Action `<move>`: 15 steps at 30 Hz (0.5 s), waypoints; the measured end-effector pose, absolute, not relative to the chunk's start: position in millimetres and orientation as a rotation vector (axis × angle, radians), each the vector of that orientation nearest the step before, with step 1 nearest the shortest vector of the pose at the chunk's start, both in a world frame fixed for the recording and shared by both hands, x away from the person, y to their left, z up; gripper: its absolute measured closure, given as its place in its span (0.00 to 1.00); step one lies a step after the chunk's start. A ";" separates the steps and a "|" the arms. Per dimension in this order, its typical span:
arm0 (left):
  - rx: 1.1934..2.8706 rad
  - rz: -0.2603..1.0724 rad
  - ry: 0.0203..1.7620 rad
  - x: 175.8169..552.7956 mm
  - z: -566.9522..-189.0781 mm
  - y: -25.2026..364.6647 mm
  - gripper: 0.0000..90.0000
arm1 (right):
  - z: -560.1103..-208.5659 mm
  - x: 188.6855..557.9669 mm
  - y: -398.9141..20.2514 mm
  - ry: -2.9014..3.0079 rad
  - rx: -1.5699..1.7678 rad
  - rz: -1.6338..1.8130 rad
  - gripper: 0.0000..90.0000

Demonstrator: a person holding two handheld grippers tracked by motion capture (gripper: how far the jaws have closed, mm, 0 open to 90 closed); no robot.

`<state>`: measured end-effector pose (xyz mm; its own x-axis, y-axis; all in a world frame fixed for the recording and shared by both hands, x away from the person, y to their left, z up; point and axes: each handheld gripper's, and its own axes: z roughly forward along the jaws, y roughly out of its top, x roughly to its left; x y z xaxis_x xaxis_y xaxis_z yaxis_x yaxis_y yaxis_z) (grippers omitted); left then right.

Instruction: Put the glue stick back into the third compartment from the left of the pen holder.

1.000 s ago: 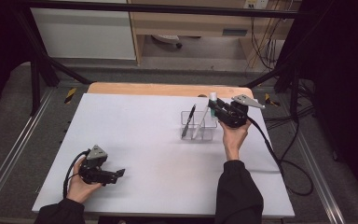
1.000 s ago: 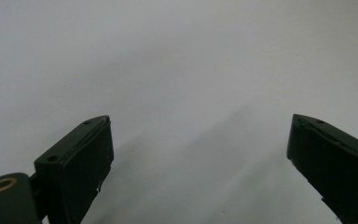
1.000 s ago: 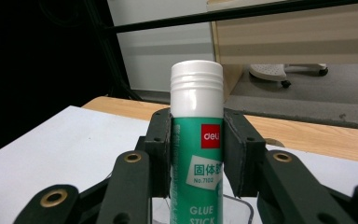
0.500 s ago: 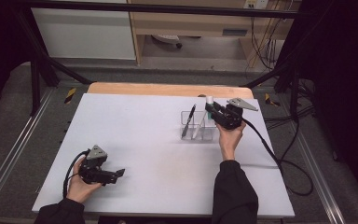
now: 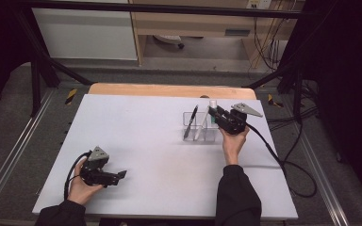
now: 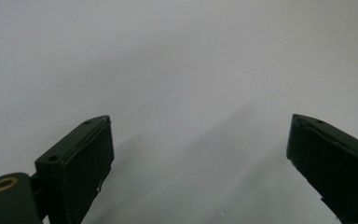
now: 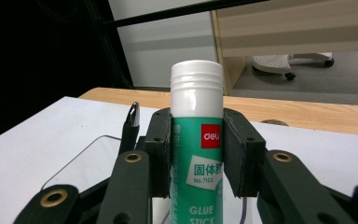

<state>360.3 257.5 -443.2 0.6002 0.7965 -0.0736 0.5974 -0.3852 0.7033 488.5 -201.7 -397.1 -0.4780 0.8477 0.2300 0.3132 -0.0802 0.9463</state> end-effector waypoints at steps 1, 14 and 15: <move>2.119 0.361 1.097 360.4 -443.2 257.6 0.08 | -398.4 488.4 -201.8 1.751 1.248 1.589 0.73; 2.121 0.362 1.093 360.1 -443.1 256.8 0.08 | -409.2 485.4 -196.6 1.787 1.209 1.521 0.73; 2.122 0.361 1.093 360.1 -443.2 256.7 0.08 | -409.5 485.4 -196.2 1.791 1.212 1.520 0.73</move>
<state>360.1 256.7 -443.2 0.6027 0.7948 -0.0713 0.5956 -0.3885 0.7031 485.4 -196.2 -409.5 -0.4836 0.8583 0.1715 0.3084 -0.0163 0.9511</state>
